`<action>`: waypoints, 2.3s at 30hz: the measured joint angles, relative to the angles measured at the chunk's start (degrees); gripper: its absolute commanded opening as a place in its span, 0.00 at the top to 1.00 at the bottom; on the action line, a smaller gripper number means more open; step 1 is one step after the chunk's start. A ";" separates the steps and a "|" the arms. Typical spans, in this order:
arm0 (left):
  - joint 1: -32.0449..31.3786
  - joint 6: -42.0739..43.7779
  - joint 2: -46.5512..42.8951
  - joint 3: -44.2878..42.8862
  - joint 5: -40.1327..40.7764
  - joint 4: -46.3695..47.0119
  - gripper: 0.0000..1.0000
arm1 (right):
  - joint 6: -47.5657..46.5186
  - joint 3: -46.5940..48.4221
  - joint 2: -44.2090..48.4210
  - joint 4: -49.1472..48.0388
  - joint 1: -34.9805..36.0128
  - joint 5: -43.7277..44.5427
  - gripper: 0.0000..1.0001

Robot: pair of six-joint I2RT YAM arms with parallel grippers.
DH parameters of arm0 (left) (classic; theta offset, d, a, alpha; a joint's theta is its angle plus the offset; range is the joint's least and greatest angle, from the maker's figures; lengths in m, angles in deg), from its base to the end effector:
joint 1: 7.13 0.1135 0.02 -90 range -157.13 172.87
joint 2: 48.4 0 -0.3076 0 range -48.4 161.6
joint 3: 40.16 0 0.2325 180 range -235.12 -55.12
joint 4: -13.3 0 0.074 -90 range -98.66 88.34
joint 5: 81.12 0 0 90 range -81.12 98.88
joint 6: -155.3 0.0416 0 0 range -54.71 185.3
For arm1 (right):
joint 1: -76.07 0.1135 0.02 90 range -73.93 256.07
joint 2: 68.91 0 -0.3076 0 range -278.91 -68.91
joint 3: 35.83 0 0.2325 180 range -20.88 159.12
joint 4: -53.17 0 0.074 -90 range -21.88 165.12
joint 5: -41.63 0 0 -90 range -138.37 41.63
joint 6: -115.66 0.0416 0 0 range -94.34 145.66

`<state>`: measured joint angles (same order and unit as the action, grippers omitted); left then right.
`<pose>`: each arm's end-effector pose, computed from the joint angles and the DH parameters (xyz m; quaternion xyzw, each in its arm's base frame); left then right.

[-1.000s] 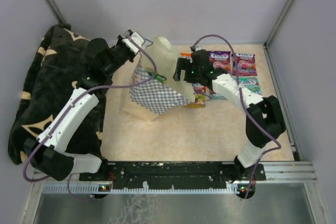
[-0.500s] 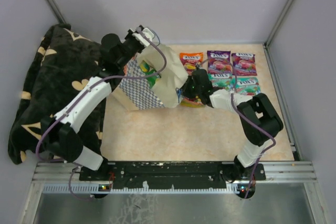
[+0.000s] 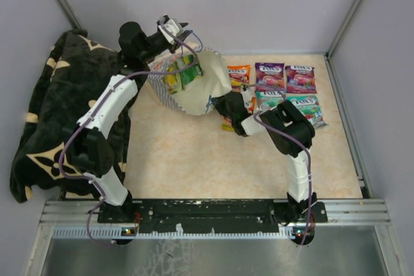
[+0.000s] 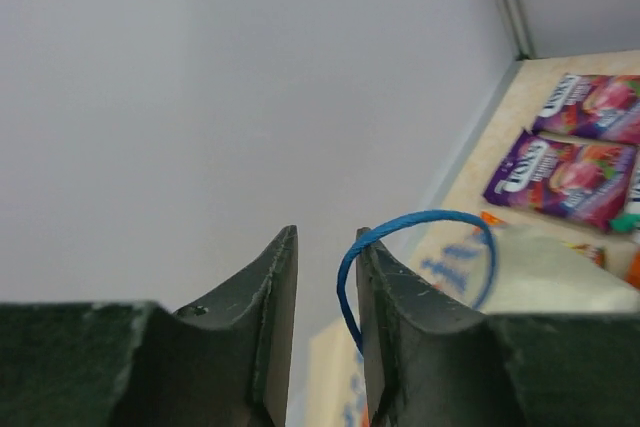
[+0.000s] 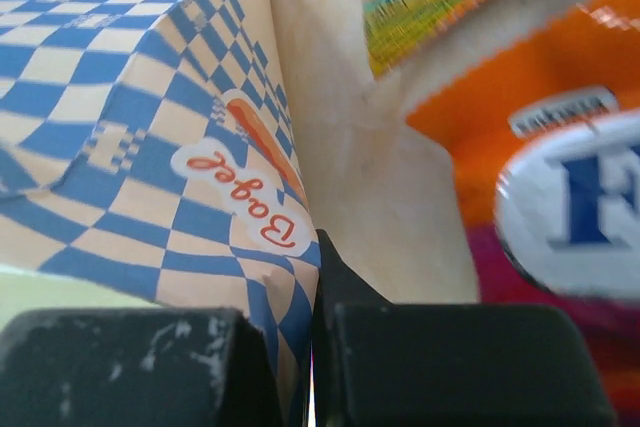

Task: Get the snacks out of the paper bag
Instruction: Adjust the paper bag at the center of the board.

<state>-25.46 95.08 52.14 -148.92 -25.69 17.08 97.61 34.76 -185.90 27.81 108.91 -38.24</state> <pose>0.3839 -0.1521 0.4717 0.4558 0.4546 -0.1120 0.7570 0.3629 0.2255 0.1780 0.3219 0.7570 0.4023 0.4018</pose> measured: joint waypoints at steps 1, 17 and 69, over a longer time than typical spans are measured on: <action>0.20 -0.28 -1.14 0.50 -0.76 -1.44 0.51 | 0.59 1.60 -1.14 -0.09 0.00 0.98 1.00; 0.66 -15.26 -47.36 50.56 25.14 5.22 0.39 | 1.18 17.73 -7.72 1.90 0.59 6.08 0.31; 0.66 -45.38 -20.94 64.89 47.52 17.29 1.00 | -32.50 0.24 26.99 19.58 12.50 -10.14 0.18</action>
<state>-24.80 49.70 31.20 -84.02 21.83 34.37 65.10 35.00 -158.91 47.39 121.41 -48.38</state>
